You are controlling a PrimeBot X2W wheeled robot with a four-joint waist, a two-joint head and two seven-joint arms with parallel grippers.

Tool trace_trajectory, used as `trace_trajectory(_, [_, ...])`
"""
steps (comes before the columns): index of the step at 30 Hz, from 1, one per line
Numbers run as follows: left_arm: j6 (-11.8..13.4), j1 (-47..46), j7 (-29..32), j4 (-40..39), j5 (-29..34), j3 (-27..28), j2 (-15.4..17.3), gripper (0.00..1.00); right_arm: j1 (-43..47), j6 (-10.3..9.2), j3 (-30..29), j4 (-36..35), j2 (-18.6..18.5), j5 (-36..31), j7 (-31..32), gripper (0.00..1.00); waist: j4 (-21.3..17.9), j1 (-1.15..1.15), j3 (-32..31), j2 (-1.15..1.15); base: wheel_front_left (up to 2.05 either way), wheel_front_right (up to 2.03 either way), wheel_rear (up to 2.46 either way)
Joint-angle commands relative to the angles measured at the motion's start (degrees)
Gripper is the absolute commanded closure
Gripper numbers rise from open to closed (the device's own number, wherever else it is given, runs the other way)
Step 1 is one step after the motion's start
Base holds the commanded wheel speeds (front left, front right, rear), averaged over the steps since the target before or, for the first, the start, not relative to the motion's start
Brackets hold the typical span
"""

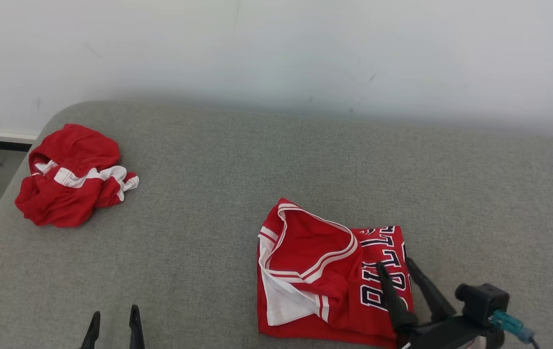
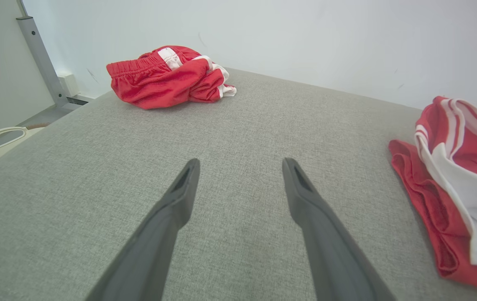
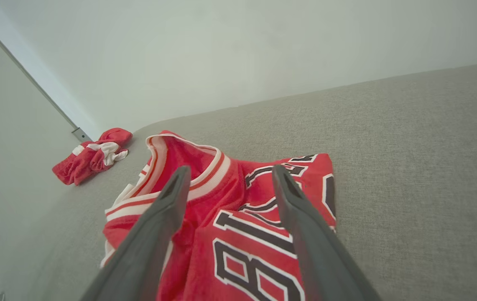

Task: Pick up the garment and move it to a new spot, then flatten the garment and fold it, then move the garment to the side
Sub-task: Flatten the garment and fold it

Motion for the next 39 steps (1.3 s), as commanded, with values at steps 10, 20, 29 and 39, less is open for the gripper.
trace_trajectory(10, [-0.4,1.9,-0.2,0.1,1.1,-0.5,0.0,0.00,-1.1,0.05,9.0,-1.1,0.1,-3.6,3.0,0.00,1.5,0.00,-1.4,0.00,0.00,0.00,0.00])
trace_trajectory(20, [-0.2,1.8,-0.2,0.2,0.2,-1.2,0.0,0.00,-3.2,0.05,11.7,2.5,-1.2,-10.1,5.8,0.78,2.5,0.00,-2.0,0.00,0.00,0.00,0.00])
trace_trajectory(29, [-0.4,1.3,-0.2,0.4,0.2,-0.6,0.0,0.00,-4.1,0.05,12.0,4.0,1.3,-10.7,5.7,1.00,3.1,0.00,-1.6,0.00,0.00,0.00,0.00])
trace_trajectory(39, [-0.6,0.6,-0.2,1.1,-0.3,-1.3,0.0,0.00,-2.1,0.05,15.8,0.1,1.6,-5.7,7.4,1.00,3.4,0.00,-0.5,0.00,0.00,0.00,0.00])
